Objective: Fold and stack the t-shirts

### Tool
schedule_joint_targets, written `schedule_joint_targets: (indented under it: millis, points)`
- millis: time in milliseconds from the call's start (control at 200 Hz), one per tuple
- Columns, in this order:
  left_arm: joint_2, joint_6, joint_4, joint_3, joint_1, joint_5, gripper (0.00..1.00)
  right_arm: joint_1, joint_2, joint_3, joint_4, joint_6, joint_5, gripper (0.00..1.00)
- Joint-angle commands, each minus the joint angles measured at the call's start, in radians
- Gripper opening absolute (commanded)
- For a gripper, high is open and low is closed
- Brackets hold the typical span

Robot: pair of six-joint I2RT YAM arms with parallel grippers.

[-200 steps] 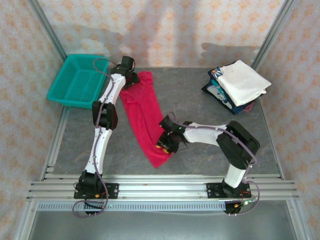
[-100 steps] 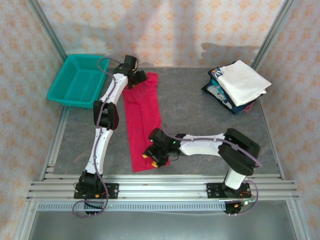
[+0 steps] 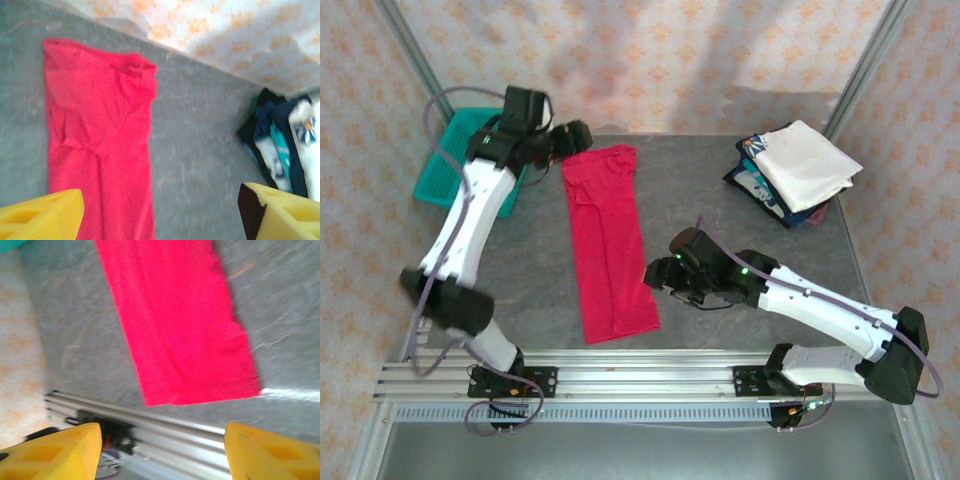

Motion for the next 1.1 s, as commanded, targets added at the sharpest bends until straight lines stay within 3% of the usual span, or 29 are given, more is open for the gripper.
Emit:
schedule_joint_targets:
  millis: [0, 155, 285, 525, 696, 1096]
  points:
    - [-0.174, -0.016, -0.108, -0.285, -0.091, -0.069, 0.82, -0.014, 0.033, -0.054, -0.016, -0.238, -0.035, 0.66]
    - [-0.48, -0.203, -0.094, -0.716, -0.248, -0.082, 0.81, -0.015, 0.136, -0.091, 0.09, -0.313, -0.129, 0.65]
    - [-0.668, -0.398, -0.013, -0.974, -0.401, -0.1, 0.77, -0.015, 0.224, -0.103, 0.153, -0.332, -0.174, 0.65]
    - [-0.662, -0.571, 0.114, -1.171, -0.618, -0.158, 0.71, -0.016, 0.353, -0.108, 0.178, -0.336, -0.188, 0.62]
    - [-0.597, -0.619, 0.201, -1.221, -0.659, -0.16, 0.67, -0.014, 0.387, -0.12, 0.195, -0.327, -0.191, 0.6]
    - [-0.512, -0.65, 0.265, -1.276, -0.664, -0.134, 0.61, -0.011, 0.431, -0.142, 0.228, -0.313, -0.203, 0.58]
